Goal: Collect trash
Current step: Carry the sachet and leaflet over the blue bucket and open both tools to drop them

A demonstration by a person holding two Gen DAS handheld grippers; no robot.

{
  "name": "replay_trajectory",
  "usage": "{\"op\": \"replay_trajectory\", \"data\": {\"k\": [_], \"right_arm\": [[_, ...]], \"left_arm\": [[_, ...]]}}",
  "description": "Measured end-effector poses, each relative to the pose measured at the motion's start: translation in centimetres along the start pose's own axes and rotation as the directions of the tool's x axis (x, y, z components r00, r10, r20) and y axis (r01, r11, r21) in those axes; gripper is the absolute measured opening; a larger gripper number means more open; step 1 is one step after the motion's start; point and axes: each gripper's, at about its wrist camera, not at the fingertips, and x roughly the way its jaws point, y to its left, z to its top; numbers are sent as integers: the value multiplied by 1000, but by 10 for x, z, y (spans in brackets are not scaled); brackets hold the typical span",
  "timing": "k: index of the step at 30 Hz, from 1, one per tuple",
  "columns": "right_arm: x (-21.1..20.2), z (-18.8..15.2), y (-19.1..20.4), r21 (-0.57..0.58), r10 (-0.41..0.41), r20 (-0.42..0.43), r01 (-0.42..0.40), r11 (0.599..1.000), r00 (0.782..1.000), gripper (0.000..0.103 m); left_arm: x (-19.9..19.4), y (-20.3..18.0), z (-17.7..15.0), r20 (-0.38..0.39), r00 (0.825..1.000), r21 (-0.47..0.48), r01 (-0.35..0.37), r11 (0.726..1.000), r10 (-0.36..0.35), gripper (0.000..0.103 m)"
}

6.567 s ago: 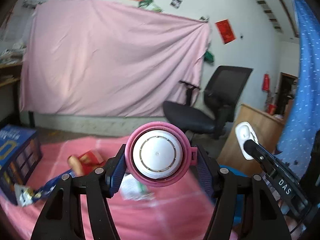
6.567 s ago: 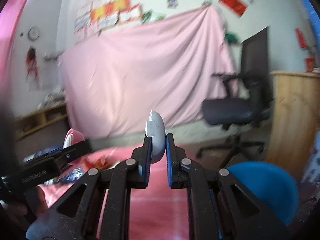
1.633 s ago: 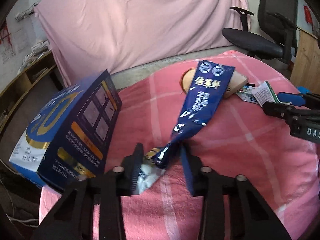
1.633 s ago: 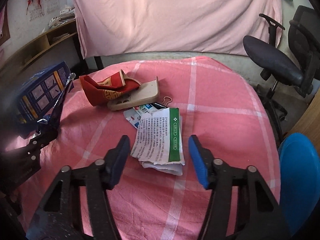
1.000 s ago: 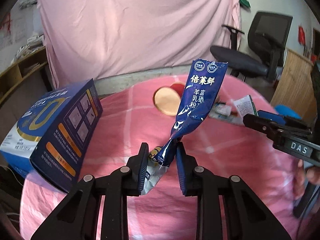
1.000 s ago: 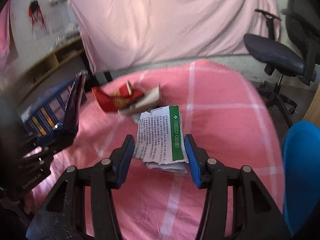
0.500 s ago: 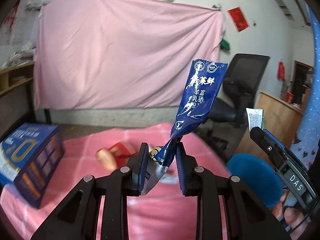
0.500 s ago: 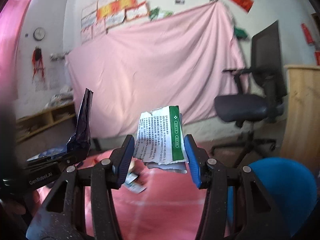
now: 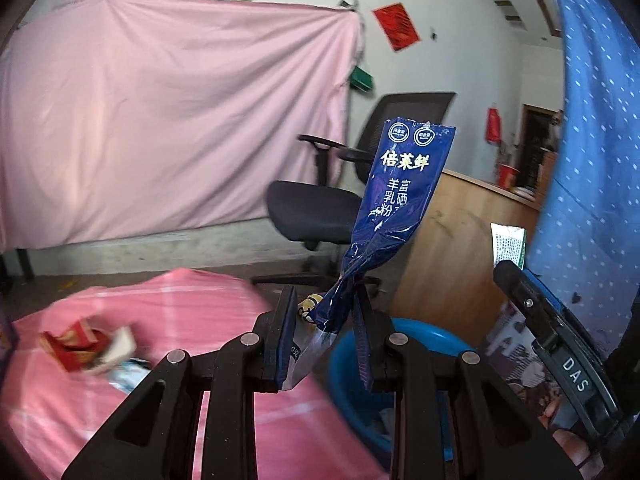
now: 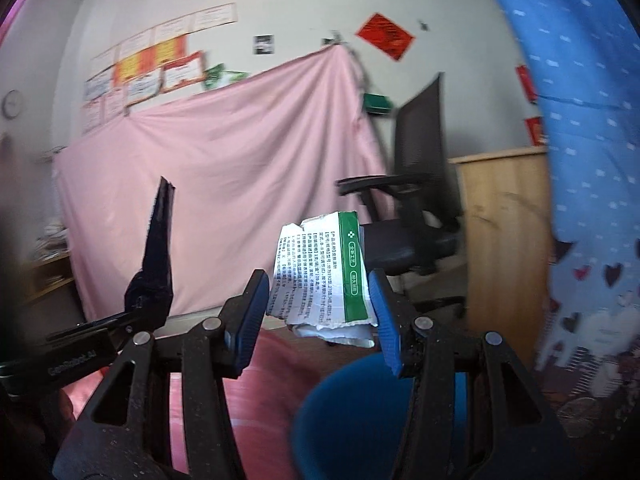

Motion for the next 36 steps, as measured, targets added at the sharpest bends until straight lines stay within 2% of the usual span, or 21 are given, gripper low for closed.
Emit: {"op": "replay_trajectory", "data": {"k": [6, 11, 15, 18, 23, 27, 32, 36], "right_arm": [[2, -4, -49, 68, -109, -76, 115, 991, 991, 77], [16, -15, -81, 128, -155, -203, 183, 975, 967, 77], [20, -24, -94, 156, -148, -263, 193, 969, 953, 77], [25, -30, -102, 212, -109, -301, 178, 961, 947, 77], [34, -39, -116, 259, -81, -358, 183, 948, 930, 77], [40, -44, -116, 259, -69, -386, 180, 949, 920, 77], [47, -47, -114, 262, -61, -417, 184, 947, 907, 77], [55, -48, -118, 262, -59, -432, 188, 947, 900, 78]], "left_arm": [[33, -33, -4, -69, 994, 8, 82, 997, -81, 23], [58, -51, -14, -170, 979, 10, 116, 993, -113, 23], [72, -61, -29, -229, 968, 23, 114, 993, -106, 23], [84, -64, -36, -288, 951, 7, 116, 993, -109, 23], [97, -67, -46, -341, 935, 8, 106, 994, -97, 23], [106, -68, -52, -381, 920, -5, 99, 995, -94, 23], [121, -66, -59, -442, 895, 5, 64, 998, -55, 24], [128, -61, -62, -454, 890, -4, 45, 999, -42, 25]]}}
